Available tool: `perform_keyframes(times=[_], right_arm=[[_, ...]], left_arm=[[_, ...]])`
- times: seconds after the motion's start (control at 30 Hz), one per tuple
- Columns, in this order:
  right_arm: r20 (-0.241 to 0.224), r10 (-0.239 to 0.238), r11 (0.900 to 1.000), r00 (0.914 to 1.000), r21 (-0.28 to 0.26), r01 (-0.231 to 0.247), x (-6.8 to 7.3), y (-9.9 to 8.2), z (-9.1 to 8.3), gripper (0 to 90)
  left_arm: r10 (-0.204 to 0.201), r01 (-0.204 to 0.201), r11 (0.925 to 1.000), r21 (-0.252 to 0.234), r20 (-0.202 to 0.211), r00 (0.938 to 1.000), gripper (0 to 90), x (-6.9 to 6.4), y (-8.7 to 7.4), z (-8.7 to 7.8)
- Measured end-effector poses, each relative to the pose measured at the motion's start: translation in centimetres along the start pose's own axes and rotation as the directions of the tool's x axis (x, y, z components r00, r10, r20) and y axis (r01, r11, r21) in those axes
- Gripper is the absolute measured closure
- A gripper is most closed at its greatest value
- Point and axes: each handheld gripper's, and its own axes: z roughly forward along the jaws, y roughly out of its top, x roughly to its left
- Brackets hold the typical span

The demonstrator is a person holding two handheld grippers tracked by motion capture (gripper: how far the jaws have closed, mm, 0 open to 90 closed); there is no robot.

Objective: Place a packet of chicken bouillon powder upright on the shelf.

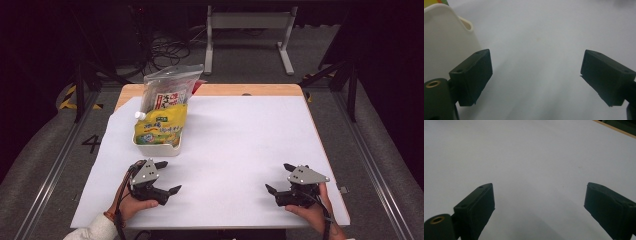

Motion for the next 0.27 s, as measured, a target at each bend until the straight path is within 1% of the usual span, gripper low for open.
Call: perform_keyframes(times=[0.17, 0.27], right_arm=[[0.002, 0.0, 1.0, 1.0, 0.001, 0.0, 0.03, -0.07, -0.03, 9.3], [0.003, 0.001, 1.0, 1.0, 0.001, -0.001, 0.04, -0.13, -0.09, 9.3]], left_arm=[[-0.002, 0.002, 0.9999, -0.015, 0.009, 1.0, 10.4, -0.04, 0.08, -0.05], [-0.004, 0.004, 0.9998, -0.022, 0.008, 1.0, 10.4, -0.11, 0.15, -0.06]])
